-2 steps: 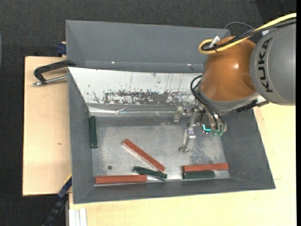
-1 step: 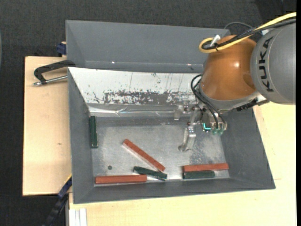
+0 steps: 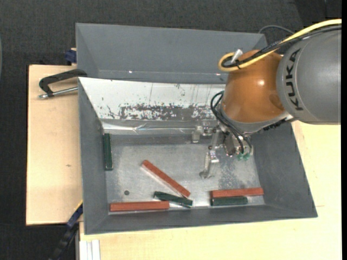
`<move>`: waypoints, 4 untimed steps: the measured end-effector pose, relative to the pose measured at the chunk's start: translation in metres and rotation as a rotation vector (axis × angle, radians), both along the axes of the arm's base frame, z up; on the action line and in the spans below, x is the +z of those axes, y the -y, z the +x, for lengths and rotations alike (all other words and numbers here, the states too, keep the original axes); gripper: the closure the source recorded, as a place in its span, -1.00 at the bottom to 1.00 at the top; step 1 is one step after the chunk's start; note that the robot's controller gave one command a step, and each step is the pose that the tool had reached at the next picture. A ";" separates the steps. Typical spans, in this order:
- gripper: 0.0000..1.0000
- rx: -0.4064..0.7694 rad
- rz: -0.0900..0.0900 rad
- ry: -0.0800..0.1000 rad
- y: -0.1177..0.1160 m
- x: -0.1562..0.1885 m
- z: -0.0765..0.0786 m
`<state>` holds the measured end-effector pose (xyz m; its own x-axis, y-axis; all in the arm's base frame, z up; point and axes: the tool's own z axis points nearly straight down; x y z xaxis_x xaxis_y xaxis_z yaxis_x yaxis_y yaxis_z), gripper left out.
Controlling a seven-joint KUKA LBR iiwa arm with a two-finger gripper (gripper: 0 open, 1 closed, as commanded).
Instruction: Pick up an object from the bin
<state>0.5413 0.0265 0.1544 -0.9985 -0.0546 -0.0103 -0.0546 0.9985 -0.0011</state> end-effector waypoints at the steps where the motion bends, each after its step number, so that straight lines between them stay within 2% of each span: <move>1: -1.00 0.010 0.002 -0.014 -0.011 -0.032 -0.022; 2: -1.00 -0.270 0.003 -0.010 -0.018 -0.046 -0.023; 3: -1.00 -0.141 0.003 -0.007 -0.065 -0.039 -0.027; 4: -1.00 -0.190 0.005 -0.010 -0.071 -0.045 -0.040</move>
Offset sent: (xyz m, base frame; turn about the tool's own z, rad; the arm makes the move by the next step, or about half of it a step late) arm -0.0264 0.0348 -0.0844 -0.0785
